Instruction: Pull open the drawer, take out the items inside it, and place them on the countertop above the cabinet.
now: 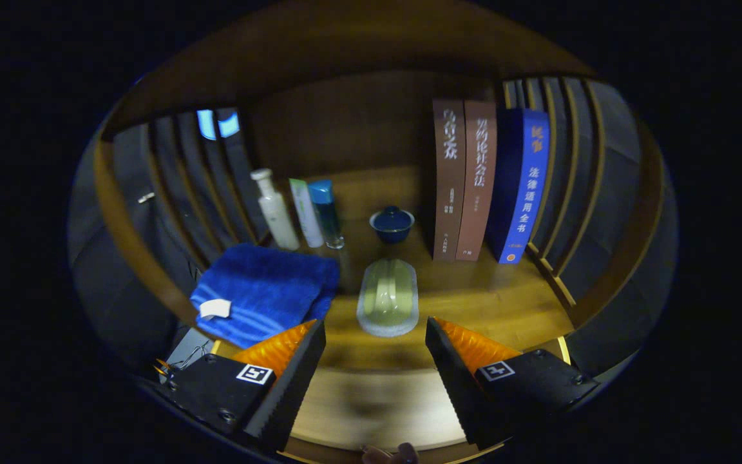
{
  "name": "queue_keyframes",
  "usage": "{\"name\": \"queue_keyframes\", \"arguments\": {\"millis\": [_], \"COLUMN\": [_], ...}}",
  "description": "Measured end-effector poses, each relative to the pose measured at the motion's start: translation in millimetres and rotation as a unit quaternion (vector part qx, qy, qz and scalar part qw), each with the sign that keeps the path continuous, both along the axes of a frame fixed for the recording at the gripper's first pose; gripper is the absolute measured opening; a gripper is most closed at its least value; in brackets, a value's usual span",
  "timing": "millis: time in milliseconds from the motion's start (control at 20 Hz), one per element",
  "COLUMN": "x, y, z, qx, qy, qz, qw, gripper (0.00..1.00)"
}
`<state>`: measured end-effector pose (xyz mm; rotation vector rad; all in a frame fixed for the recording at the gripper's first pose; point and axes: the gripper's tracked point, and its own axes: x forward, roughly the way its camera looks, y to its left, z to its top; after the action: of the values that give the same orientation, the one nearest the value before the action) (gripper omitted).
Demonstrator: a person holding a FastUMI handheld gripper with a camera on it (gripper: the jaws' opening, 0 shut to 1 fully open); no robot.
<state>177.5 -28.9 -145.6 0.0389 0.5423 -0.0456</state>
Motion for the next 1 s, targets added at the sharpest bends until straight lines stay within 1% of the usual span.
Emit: {"name": "queue_keyframes", "arguments": {"millis": [150,250,350,450,550,650,750,850,950,1000], "x": [-72.4,-120.8,-161.5,-191.2,-209.1,-217.6,-214.6,-205.9,-199.9,-201.6], "y": [19.8,18.7,22.1,20.8,19.4,12.8,11.6,12.0,9.5,10.8], "z": [10.5,9.3,-5.8,-36.5,-66.5,-87.2,-107.8,-128.9,-143.8,-145.0], "qx": [0.001,-0.004,-0.013,-0.033,-0.035,-0.025,-0.013,-0.009,-0.009,-0.006], "qy": [-0.073,-0.120,-0.158,-0.158,-0.146,-0.147,-0.147,-0.133,-0.109,-0.110], "qz": [0.018,0.009,0.012,0.013,0.012,-0.007,-0.015,-0.015,-0.022,-0.023], "qw": [0.997,0.993,0.987,0.987,0.989,0.989,0.989,0.991,0.994,0.994], "gripper": [0.99,1.00,0.99,0.99,0.99,0.99,0.99,0.99,1.00,1.00]}}
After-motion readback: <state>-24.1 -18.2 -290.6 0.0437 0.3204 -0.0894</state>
